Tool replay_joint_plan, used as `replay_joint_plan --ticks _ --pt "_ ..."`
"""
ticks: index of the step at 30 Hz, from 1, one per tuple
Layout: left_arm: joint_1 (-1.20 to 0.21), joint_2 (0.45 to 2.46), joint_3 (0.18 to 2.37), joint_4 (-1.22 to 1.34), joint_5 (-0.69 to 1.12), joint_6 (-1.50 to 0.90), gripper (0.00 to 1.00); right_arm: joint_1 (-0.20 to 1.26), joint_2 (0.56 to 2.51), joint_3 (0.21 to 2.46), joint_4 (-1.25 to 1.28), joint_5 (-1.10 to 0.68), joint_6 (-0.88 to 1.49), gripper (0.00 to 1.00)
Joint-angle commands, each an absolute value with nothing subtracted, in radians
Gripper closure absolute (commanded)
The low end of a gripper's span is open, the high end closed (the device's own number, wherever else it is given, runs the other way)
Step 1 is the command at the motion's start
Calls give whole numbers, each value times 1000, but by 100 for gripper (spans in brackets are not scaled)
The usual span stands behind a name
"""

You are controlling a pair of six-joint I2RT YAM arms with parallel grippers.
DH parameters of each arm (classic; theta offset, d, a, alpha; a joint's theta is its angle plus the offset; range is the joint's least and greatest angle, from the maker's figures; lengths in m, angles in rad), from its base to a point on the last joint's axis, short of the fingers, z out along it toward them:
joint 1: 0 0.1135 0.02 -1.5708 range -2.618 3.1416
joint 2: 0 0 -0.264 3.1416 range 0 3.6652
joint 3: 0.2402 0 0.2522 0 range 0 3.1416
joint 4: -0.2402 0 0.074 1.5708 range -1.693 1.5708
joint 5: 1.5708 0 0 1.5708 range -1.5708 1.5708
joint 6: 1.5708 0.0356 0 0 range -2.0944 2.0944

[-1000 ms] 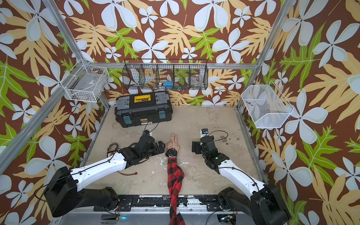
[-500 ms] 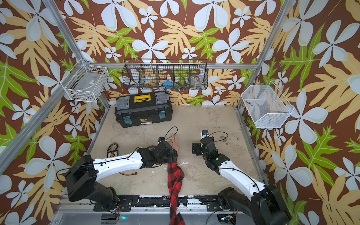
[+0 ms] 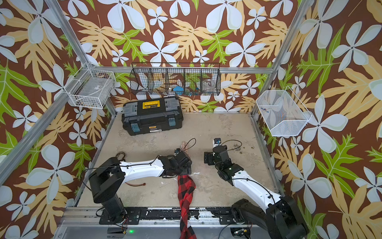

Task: Take off the watch
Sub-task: Adjust the hand at the center of the board.

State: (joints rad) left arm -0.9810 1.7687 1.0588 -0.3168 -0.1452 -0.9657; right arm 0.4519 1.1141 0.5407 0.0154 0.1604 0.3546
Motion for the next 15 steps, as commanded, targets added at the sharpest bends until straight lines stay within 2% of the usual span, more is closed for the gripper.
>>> replay_joint_plan --ticks 1,9,15 --pt "-983 1790 1071 -331 -140 -957 16 452 1115 546 35 155 354 9" --pt "-982 1846 1090 -329 -130 -948 22 451 1120 549 33 149 354 9" --pt "-982 1837 1091 -328 -135 -936 34 452 1118 563 17 141 356 9"
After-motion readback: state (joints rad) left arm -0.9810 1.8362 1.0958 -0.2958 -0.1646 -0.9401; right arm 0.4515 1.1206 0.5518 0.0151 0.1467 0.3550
